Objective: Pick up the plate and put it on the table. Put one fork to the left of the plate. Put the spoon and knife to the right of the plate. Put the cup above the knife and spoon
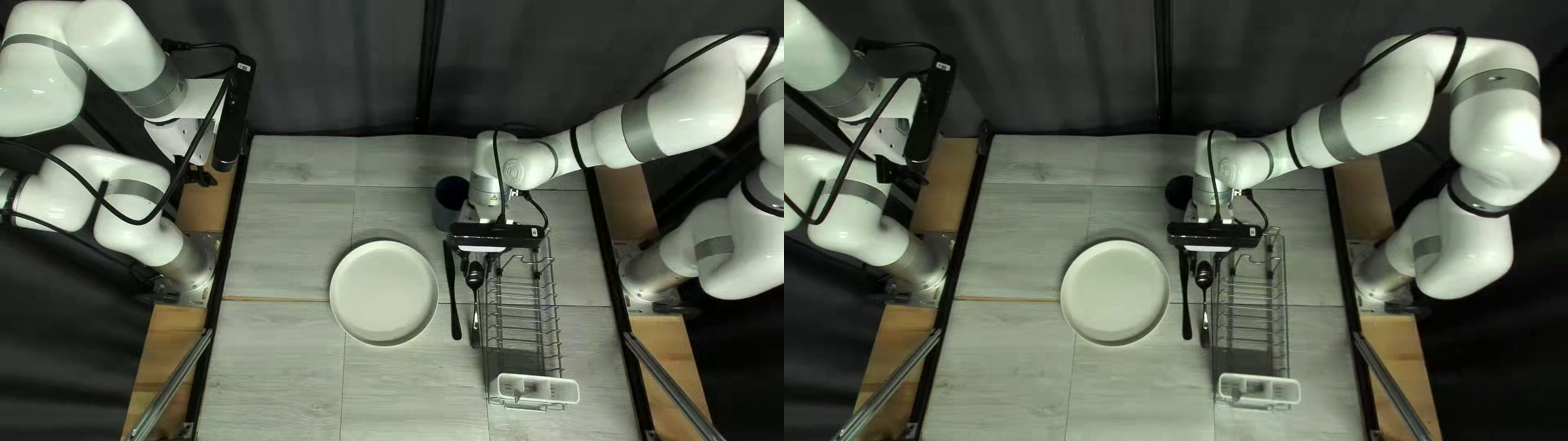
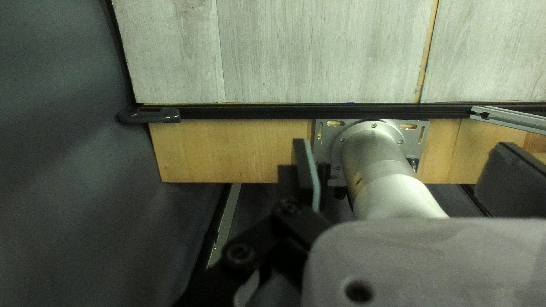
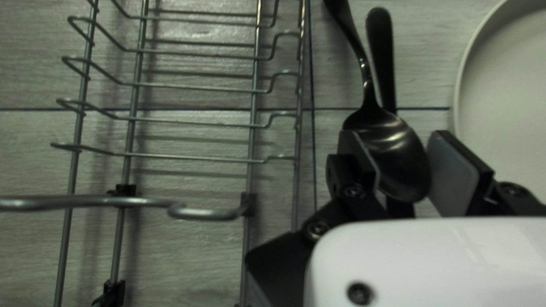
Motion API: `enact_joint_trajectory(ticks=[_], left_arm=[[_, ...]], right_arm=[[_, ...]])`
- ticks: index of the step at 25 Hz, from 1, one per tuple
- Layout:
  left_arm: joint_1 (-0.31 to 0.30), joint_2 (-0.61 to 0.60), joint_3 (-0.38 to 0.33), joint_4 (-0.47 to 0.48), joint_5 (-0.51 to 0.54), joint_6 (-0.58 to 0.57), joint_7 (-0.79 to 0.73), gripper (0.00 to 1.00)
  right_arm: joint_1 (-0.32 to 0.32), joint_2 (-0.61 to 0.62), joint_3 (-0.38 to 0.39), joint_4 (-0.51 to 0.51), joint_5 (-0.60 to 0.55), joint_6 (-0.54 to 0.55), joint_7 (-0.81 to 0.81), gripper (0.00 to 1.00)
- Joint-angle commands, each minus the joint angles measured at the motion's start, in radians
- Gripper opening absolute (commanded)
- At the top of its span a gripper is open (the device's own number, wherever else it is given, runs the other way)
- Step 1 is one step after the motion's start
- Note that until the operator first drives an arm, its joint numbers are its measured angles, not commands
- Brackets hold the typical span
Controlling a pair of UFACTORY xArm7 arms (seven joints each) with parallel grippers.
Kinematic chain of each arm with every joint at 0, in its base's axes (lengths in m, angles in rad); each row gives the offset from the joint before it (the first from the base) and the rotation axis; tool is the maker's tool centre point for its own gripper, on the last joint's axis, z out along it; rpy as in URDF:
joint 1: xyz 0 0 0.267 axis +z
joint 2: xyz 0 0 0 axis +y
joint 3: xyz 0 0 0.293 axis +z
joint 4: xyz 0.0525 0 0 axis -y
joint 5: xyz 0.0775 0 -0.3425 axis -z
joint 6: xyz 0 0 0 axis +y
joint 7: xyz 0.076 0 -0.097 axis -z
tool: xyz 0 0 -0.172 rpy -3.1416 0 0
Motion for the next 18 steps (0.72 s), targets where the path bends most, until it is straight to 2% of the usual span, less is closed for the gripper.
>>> enact_joint_trajectory(ticks=[1,3,4,11,18], left_arm=[[0.000,0.000,0.000,0.000,0.000,0.000,0.000,1.00],[0.000,0.000,0.000,0.000,0.000,0.000,0.000,1.00],[0.000,0.000,0.000,0.000,0.000,0.000,0.000,1.00],[0.000,0.000,0.000,0.000,0.000,0.000,0.000,1.00],[0.000,0.000,0.000,0.000,0.000,0.000,0.000,1.00]], right_arm=[[-0.006,0.018,-0.005,0.011,-0.002,-0.002,-0.006,0.01],[-0.005,0.017,-0.005,0.014,-0.003,-0.007,0.000,0.79],[-0.004,0.012,-0.006,0.013,-0.006,-0.009,0.005,1.00],[0.005,-0.085,-0.007,-0.016,-0.040,-0.016,0.054,1.00],[0.029,-0.271,0.031,-0.038,-0.178,-0.015,0.264,1.00]])
